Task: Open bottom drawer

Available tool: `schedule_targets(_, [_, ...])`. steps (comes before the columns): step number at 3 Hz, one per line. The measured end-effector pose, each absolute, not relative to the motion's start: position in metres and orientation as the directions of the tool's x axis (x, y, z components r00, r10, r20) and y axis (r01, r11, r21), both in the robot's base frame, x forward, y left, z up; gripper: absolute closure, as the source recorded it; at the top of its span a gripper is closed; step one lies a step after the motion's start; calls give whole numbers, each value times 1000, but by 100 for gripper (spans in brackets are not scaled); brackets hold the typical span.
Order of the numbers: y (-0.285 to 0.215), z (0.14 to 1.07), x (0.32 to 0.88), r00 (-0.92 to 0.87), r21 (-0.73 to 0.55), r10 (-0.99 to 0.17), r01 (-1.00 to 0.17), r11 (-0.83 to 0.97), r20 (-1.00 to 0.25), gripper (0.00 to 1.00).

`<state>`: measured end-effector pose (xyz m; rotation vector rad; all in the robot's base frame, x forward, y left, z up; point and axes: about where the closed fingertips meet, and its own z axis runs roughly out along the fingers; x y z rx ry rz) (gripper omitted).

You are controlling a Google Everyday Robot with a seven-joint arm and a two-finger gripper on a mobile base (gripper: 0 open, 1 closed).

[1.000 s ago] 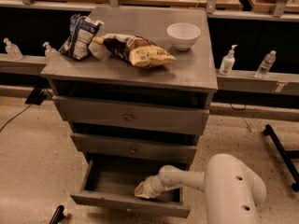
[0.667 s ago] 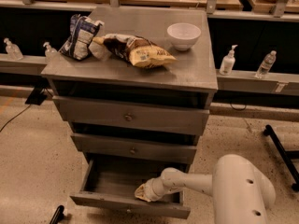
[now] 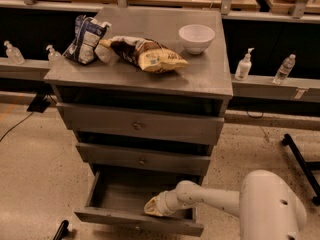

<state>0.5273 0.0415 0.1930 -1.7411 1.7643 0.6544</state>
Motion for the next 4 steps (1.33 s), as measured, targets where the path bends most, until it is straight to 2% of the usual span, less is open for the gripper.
schedule_targets(1, [37, 224, 548, 37, -116, -675, -991, 72, -737, 100])
schedule_targets(4, [53, 178, 587, -1, -71, -709, -995, 72, -705, 100])
